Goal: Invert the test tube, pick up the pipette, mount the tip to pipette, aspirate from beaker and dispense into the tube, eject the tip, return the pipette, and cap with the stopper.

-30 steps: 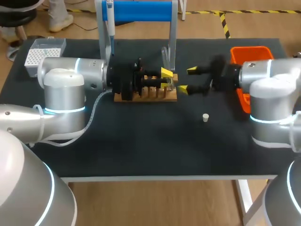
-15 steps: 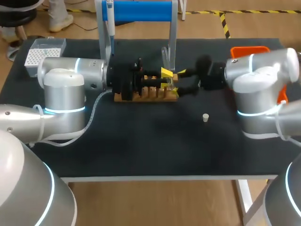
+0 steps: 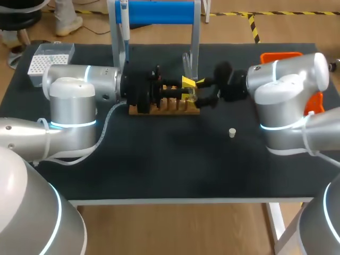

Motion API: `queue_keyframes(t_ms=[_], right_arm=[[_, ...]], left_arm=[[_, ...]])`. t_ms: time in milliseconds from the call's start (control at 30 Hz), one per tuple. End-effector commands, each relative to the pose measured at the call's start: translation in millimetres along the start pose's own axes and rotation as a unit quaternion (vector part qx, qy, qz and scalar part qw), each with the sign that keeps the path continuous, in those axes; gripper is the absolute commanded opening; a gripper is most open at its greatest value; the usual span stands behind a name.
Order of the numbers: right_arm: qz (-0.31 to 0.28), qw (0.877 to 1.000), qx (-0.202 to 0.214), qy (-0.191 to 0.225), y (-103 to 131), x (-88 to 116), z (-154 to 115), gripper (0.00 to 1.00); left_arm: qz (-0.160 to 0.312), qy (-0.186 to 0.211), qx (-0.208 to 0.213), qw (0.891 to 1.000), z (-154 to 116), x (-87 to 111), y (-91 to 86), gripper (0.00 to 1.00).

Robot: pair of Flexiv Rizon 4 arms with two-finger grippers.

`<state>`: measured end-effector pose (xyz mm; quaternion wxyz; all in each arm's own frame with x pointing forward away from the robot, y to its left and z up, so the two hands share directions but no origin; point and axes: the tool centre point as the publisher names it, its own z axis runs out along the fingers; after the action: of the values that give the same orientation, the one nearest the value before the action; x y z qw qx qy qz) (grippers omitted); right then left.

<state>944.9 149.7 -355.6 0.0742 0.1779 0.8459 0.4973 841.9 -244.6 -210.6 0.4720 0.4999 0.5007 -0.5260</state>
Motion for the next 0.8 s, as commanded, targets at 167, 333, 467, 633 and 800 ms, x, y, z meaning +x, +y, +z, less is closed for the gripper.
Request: queue_keyframes(t_ms=[167, 333, 467, 633, 800], right_arm=[[0.002, 1.000, -0.006, -0.004, 2.0, 0.5, -2.0, 1.00], [0.004, 1.000, -0.007, -0.005, 1.5, 0.8, -6.5, 1.00], [0.002, 1.000, -0.005, -0.006, 1.3, 2.0, -9.4, 1.00], [0.001, 1.000, -0.006, -0.008, 2.1, 3.8, -12.3, 1.00], [0.000, 1.000, -0.005, -0.009, 1.7, 5.3, -13.2, 1.00]], left_arm=[[0.001, -0.002, 0.000, 1.000, 0.8, 1.0, 0.8, 0.00], [0.001, -0.002, 0.000, 1.000, 0.8, 1.0, 0.8, 0.00], [0.001, -0.002, 0.000, 1.000, 0.8, 1.0, 0.8, 0.00], [0.001, -0.002, 0.000, 1.000, 0.8, 1.0, 0.8, 0.00], [0.001, -0.002, 0.000, 1.000, 0.8, 1.0, 0.8, 0.00]])
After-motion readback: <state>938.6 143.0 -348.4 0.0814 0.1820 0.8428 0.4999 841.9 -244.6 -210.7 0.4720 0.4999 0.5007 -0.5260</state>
